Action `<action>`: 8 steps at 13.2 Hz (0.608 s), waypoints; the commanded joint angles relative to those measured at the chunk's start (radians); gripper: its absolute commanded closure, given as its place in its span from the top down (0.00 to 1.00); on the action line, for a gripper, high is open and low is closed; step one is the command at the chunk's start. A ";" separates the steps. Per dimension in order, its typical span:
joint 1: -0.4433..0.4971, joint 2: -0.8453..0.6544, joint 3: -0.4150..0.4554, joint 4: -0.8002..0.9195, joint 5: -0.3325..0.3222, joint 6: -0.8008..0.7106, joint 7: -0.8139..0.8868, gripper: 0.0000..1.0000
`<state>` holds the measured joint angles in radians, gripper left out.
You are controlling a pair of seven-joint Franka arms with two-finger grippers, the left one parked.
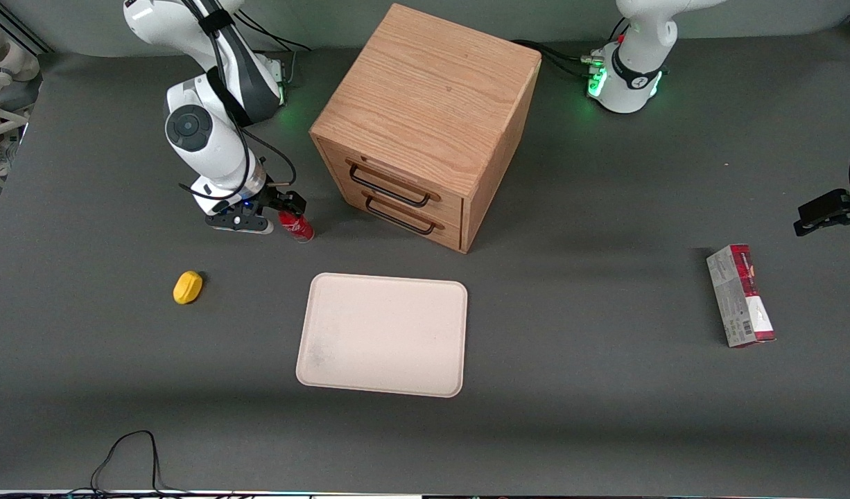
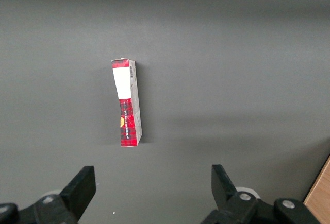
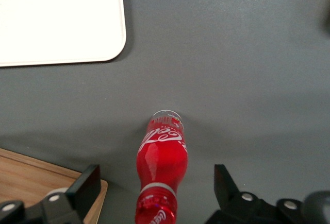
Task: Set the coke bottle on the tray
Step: 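Lower the right gripper around the bottle's body, then close the right gripper on the bottle and lift it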
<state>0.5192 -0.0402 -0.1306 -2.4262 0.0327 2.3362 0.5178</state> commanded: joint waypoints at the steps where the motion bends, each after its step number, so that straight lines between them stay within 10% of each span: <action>1: 0.019 -0.001 -0.007 -0.011 -0.017 0.018 0.014 0.95; 8: 0.038 -0.046 -0.009 -0.051 -0.019 0.008 0.027 0.88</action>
<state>0.5414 -0.0414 -0.1305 -2.4477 0.0326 2.3367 0.5179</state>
